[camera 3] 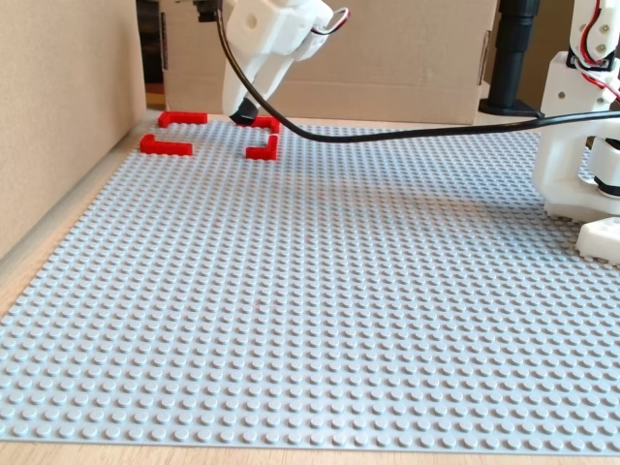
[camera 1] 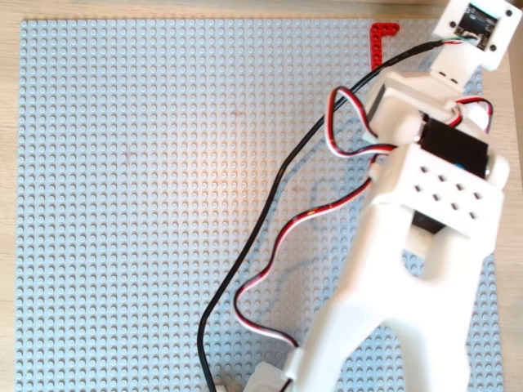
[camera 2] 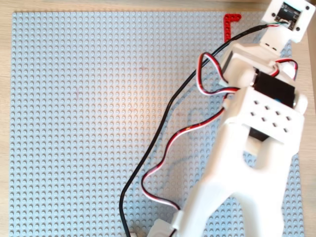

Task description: Grab the Lego and store it in red box

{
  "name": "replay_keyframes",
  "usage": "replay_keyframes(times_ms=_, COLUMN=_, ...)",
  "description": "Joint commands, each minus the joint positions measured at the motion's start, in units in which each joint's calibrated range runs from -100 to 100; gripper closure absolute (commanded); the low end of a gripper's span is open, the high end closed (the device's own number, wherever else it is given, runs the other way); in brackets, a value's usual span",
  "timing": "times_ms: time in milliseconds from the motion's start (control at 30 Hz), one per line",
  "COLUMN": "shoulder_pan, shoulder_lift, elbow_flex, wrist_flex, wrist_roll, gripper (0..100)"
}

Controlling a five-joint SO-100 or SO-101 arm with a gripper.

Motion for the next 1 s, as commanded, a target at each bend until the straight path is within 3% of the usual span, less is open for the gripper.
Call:
replay_keyframes(times_ms=0, shoulder_pan=1.76, shoulder_lift=1.54, elbow_flex=-5.44, wrist_flex=-0.91, wrist_roll=0.37, gripper=89)
replay_keyframes(times_ms=100, shoulder_pan=1.68, shoulder_lift=3.32, elbow_flex=-5.90, wrist_flex=-1.00, wrist_roll=0.32, gripper=88)
replay_keyframes(times_ms=267, shoulder_pan=1.76, shoulder_lift=3.74, elbow_flex=-5.81, wrist_flex=-2.05, wrist_roll=0.37, gripper=77)
replay_keyframes(times_ms=467, shoulder_pan=1.61, shoulder_lift=-0.49, elbow_flex=-5.72, wrist_flex=-0.39, wrist_roll=0.37, gripper=78)
replay_keyframes(times_ms=700, shoulder_pan=-1.15, shoulder_lift=-19.48, elbow_flex=-9.63, wrist_flex=17.95, wrist_roll=0.43, gripper=99)
replay_keyframes(times_ms=967, shoulder_pan=-2.64, shoulder_lift=-39.81, elbow_flex=-10.17, wrist_flex=39.09, wrist_roll=0.43, gripper=98)
